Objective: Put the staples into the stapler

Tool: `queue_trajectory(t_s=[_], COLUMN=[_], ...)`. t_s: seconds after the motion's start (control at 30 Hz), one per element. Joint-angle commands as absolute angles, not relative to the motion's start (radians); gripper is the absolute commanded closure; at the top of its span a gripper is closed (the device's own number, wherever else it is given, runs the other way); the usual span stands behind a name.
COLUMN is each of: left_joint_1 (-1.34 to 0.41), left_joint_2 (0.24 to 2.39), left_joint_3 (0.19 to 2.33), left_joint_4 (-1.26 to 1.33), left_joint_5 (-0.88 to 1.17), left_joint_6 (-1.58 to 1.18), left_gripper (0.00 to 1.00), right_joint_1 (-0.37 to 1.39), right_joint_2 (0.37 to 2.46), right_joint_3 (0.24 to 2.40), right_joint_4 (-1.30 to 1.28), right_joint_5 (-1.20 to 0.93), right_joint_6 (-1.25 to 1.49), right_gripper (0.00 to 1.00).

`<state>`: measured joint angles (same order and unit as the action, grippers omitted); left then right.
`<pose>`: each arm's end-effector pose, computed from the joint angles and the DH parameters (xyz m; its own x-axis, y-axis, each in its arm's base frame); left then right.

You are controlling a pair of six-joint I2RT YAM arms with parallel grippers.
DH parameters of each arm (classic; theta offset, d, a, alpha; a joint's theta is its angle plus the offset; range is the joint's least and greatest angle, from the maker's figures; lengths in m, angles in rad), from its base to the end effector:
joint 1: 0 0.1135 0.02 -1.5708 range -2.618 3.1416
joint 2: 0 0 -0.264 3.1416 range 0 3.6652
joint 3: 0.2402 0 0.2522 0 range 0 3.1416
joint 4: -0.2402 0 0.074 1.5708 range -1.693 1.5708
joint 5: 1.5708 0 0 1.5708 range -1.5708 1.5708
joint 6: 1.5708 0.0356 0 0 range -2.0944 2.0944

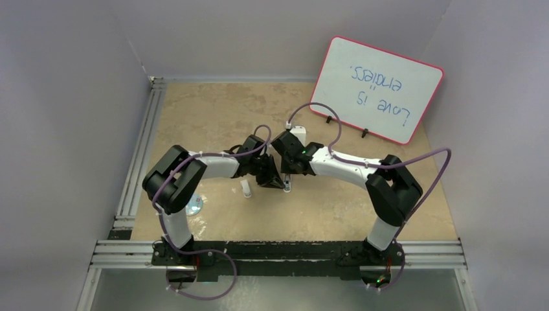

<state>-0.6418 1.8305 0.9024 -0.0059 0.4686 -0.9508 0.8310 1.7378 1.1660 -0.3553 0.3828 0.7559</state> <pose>0.2671 -0.2197 0.1235 -0.9840 -0.1711 -0.0500 -0.0888 0.7136 -0.6949 0.2569 0.2618 0.2061 -0.7587 0.1126 -0.6417 -0.0187 0.9808 0.1943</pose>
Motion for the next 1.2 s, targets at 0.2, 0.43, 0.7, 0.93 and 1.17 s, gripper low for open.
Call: queue_trajectory(t_s=[0.2, 0.43, 0.7, 0.93, 1.17], left_joint_1=[-0.648, -0.648, -0.648, -0.647, -0.647], left_joint_2=[1.884, 1.887, 1.891, 1.891, 1.896], left_joint_3=[0.915, 0.917, 0.92, 0.926, 0.928], left_joint_4=[-0.07, -0.071, -0.073, -0.077, -0.081], left_joint_5=[0.396, 0.4, 0.403, 0.402, 0.402], left_joint_6=[-0.934, -0.93, -0.924, -0.92, -0.919], left_gripper=[0.95, 0.97, 0.98, 0.98, 0.99], right_joint_1=[0.911, 0.94, 0.959, 0.979, 0.987], right_joint_2=[1.693, 1.699, 1.711, 1.745, 1.753], right_joint_3=[1.109, 1.081, 1.048, 1.058, 1.03], right_joint_4=[-0.383, -0.379, -0.364, -0.387, -0.385], right_joint_5=[0.341, 0.362, 0.357, 0.365, 0.375], right_joint_6=[0.866, 0.914, 0.938, 0.954, 0.983], right_gripper=[0.74, 0.76, 0.77, 0.77, 0.77])
